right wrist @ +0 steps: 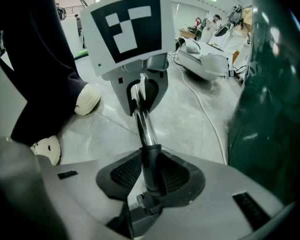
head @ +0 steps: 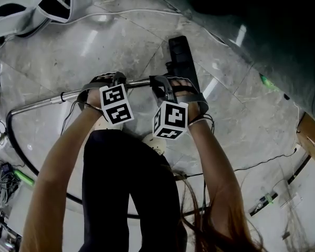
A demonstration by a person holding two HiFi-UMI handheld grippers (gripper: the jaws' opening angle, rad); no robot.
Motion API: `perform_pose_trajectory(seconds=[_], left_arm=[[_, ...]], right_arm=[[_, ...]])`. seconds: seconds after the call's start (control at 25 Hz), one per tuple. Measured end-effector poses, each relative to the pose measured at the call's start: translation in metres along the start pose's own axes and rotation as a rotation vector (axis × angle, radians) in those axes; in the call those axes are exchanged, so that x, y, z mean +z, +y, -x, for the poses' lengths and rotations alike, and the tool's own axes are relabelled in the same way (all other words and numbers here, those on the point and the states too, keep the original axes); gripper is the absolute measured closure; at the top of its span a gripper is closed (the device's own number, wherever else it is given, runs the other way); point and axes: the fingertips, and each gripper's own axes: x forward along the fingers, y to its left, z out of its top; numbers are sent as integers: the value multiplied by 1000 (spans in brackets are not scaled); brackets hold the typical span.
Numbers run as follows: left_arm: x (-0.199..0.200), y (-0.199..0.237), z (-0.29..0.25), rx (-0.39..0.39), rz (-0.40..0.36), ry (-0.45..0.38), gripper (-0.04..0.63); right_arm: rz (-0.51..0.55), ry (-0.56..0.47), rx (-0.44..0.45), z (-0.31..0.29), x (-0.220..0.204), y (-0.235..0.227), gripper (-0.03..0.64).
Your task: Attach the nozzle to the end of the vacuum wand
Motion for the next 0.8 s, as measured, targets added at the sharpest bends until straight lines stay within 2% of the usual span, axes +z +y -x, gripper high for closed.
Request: perform_pose_trajectory(seconds=[0.16,0.36,0.44,0.6,0.68,0.8], left_arm=[[1,2,-3,-1,-10,-13,442],[-2,5,0,31,-55,10,439],[-2,4,10,13,-39,1,425],[-5,2,47,-10,13,-40,407],[-3,0,72,-17,47,-74,408],[9,-9,116,-40,118,-177,410]], right_arm=[[38,-34,-25,-2,5,1,500],[41,-3,-56,0,4,-6,499],[-48,21,-77,7,-4,-13,499],[-247,27,-67,35,-15,-13,499],[-358,-8,-59,58,-12,-11,499],[-609,-94,-50,101,0,-13,500]])
